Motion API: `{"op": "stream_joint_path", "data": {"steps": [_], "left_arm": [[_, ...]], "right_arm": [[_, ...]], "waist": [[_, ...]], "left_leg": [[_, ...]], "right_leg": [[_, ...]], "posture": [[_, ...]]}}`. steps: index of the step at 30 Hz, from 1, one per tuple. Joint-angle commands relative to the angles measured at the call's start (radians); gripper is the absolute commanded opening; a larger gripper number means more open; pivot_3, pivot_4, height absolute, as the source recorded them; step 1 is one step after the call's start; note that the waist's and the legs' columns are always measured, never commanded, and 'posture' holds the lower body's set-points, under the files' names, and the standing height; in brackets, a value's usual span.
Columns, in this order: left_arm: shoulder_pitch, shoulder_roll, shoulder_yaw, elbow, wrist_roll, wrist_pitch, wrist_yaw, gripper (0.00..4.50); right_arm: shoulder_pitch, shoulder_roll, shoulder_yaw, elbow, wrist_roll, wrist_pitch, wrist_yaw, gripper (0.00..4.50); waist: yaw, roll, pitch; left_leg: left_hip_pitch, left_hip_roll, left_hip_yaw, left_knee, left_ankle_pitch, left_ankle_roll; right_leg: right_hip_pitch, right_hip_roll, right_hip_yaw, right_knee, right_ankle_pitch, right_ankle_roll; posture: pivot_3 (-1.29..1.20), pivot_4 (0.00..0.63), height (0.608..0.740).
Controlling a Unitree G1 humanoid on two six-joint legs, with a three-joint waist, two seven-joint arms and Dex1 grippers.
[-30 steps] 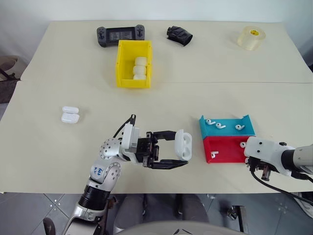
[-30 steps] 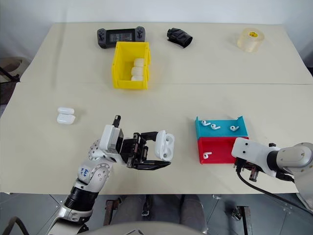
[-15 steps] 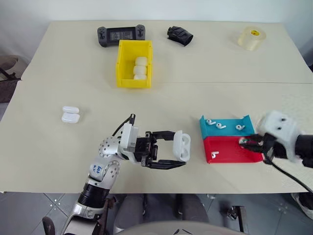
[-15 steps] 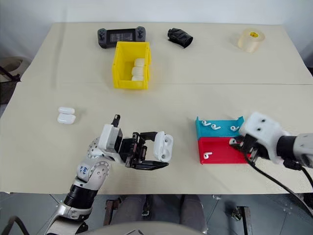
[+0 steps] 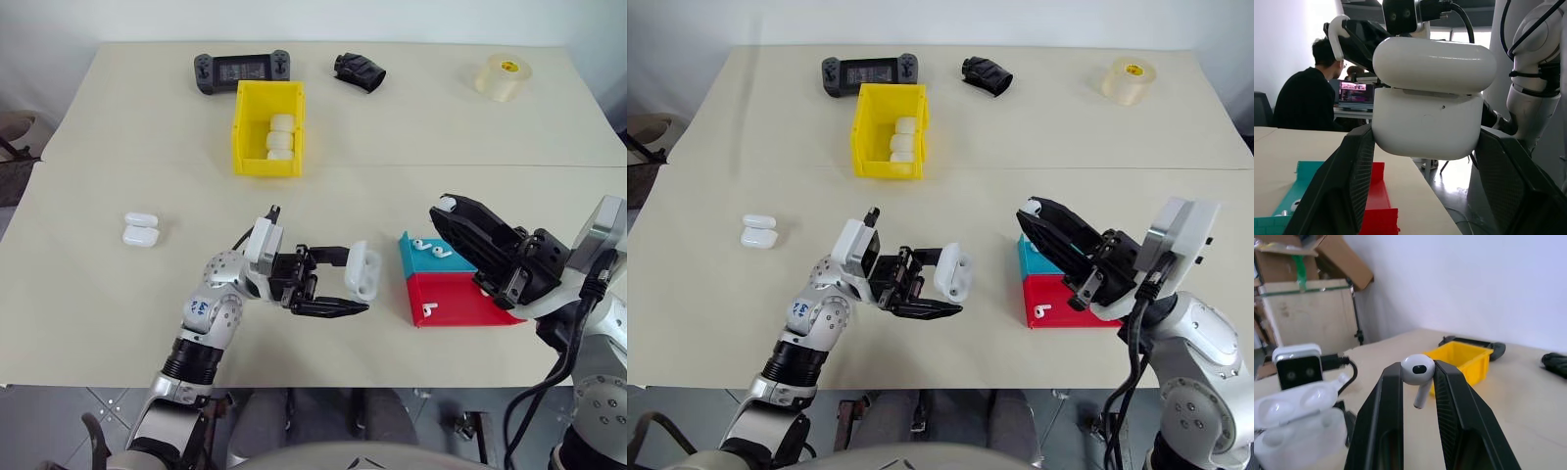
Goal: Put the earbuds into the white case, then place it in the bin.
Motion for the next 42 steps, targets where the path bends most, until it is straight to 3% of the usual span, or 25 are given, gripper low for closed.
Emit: {"op": "stream_joint_path", "data": {"steps": [1,16,42], "left_arm": [[-0.031,-0.012,0.025,-0.004,-0.038,0.035,0.009,2.86],[-0.071,-0.058,0.032,-0.011,-0.04,0.085,0.021,2.86],[-0.083,-0.072,0.038,-0.003,-0.033,0.072,0.011,2.86]], "right_arm": [[0.031,0.025,0.072,-0.076,0.033,-0.061,-0.045,0.51],[0.097,0.032,0.306,-0.054,-0.023,-0.197,-0.094,0.51],[0.126,-0.033,0.4,0.087,-0.142,-0.321,-0.03,0.51]], "waist": [[0.0,0.0,0.0],[-0.001,0.0,0.0],[-0.001,0.0,0.0]], "left_leg": [[0.0,0.0,0.0,0.0,0.0,0.0],[-0.001,0.0,0.006,-0.001,0.0,0.0],[-0.001,0.0,0.008,-0.001,0.0,0.0]], "right_leg": [[-0.001,0.0,0.0,0.001,0.0,0.0],[-0.007,0.0,0.007,0.005,0.0,0.0],[-0.008,0.0,0.008,0.005,0.0,0.0]], "posture": [[0.0,0.15,0.74],[0.0,0.15,0.74],[0.0,0.15,0.74]]}}
